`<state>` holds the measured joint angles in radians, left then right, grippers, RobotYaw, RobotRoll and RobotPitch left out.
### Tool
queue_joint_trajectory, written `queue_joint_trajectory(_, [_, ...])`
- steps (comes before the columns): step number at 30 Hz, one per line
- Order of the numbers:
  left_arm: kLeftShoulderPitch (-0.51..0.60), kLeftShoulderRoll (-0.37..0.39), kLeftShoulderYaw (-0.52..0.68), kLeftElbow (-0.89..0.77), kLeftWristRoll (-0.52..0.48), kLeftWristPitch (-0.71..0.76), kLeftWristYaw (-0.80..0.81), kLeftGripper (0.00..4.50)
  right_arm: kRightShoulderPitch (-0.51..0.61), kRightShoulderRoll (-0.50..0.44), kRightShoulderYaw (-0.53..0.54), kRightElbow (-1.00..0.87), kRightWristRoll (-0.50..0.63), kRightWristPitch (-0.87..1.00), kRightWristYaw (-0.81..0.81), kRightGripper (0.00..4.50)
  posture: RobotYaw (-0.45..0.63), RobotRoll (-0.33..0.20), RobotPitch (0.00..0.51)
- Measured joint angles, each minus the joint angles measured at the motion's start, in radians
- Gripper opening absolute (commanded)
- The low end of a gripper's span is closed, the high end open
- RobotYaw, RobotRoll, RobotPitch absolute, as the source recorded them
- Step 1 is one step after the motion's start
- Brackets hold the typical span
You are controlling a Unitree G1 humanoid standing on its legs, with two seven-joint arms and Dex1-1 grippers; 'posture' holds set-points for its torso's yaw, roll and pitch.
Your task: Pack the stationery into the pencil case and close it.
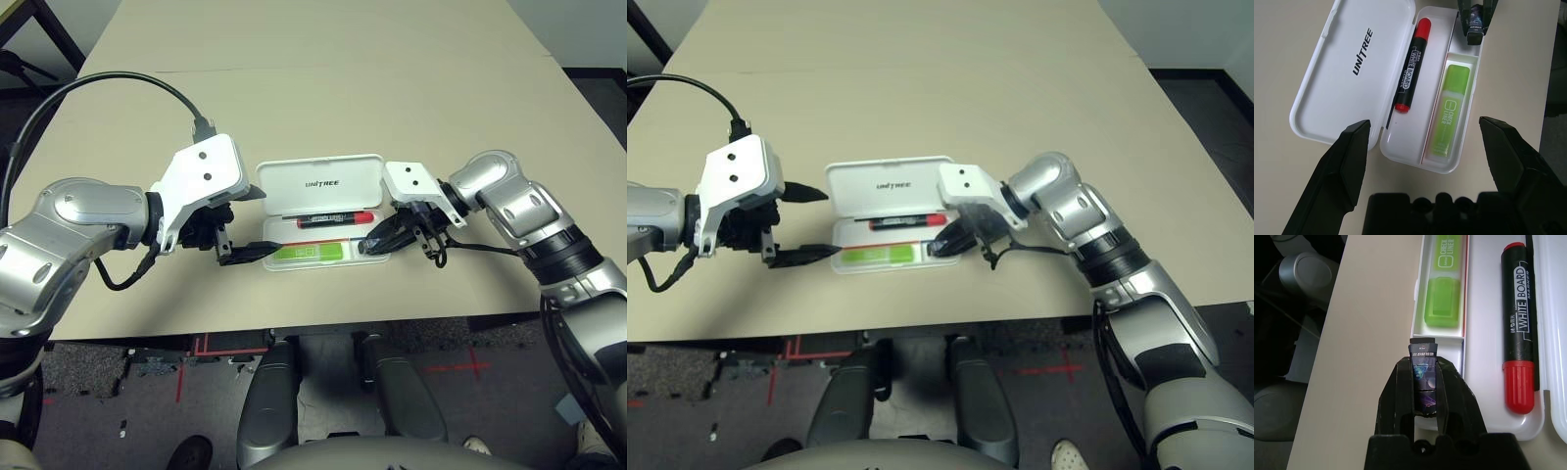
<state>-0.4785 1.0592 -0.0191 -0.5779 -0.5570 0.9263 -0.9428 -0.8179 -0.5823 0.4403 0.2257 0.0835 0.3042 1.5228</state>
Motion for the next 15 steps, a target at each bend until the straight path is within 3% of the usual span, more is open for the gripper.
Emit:
queue_joint_trajectory(9, [0.000, 0.000, 0.000, 0.000, 0.000, 0.000, 0.001, 4.50, 0.000, 0.006, -0.004, 0.009, -0.003, -0.015, -0.012, 4.46, 0.17, 0.000, 0.212])
queue_joint_trajectory(15, [0.007, 0.004, 0.000, 0.000, 0.000, -0.003, 0.001, 4.50, -0.022, -0.027, -0.049, 0.007, 0.041, 0.045, 0.009, 4.46, 0.16, 0.000, 0.208])
